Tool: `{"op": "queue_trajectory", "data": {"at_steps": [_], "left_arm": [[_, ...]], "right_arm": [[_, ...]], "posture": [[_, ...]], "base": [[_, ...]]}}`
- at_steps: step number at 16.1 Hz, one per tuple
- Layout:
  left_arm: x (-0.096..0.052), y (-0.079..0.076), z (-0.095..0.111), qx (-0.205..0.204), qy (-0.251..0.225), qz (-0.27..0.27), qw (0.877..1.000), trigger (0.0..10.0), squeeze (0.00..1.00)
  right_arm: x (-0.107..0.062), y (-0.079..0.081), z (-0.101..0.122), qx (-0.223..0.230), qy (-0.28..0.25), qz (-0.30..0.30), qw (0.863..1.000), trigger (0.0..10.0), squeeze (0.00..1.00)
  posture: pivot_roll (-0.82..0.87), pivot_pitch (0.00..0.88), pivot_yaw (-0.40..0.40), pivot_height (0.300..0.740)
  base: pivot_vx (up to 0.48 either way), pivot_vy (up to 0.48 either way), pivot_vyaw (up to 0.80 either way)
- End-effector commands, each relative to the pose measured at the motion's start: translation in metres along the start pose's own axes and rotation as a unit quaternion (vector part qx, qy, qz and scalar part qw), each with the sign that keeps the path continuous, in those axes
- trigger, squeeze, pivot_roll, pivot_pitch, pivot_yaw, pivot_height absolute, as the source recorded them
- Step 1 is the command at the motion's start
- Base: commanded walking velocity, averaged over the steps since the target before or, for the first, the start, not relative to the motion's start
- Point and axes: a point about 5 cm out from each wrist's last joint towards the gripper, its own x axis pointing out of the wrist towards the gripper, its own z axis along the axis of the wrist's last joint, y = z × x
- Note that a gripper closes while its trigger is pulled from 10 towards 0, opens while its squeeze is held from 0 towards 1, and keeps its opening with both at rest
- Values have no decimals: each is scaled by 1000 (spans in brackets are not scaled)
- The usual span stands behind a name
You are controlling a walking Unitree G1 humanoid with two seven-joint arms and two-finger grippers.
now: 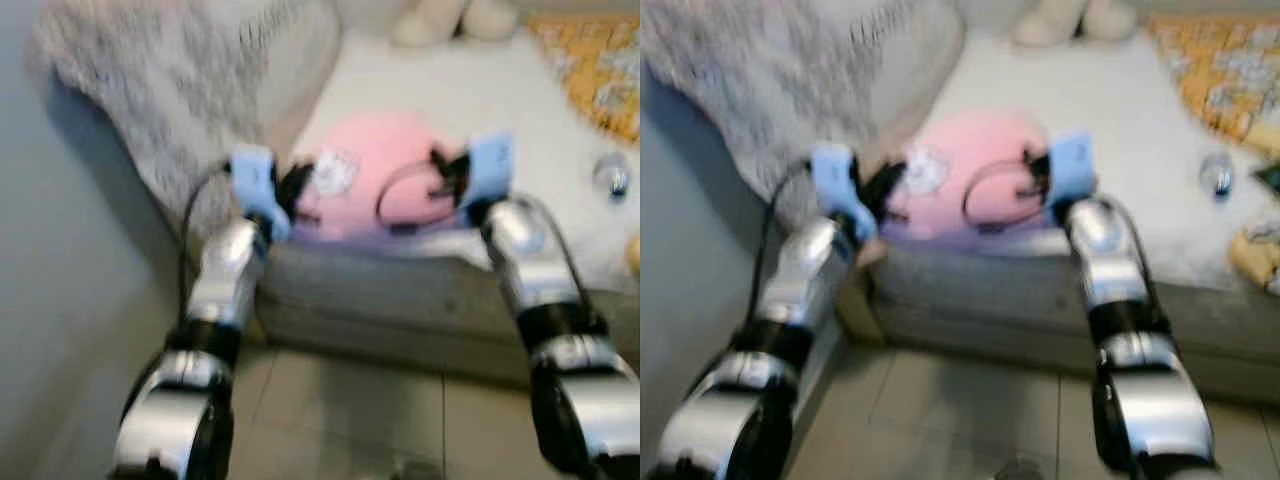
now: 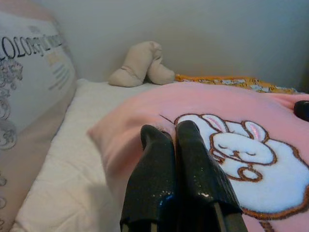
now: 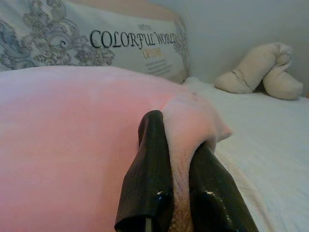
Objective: Clean up the room
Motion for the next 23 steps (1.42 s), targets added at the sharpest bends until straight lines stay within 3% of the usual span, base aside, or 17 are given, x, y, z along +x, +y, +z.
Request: {"op": "queue_trajectory", "data": {"at_steps": [1,7,23], "left_arm": [[-5,20,8,3,-12,34,999,10000,0],[-2,33,15,6,-13,56,998,10000,0],[17,27,26,10,-5,36,999,10000,0]], "right_arm": [[3,5,11,-2,-30,-3,1000,10000,0],[5,5,12,3,-30,-1,1000,10000,0],[7,10,6,43,-26,-5,999,10000,0]], "posture": [[-206,0,143,740],[-207,0,138,740],[-219,0,158,740]], "base": [[480,0,0],[480,0,0],[480,0,38]]}}
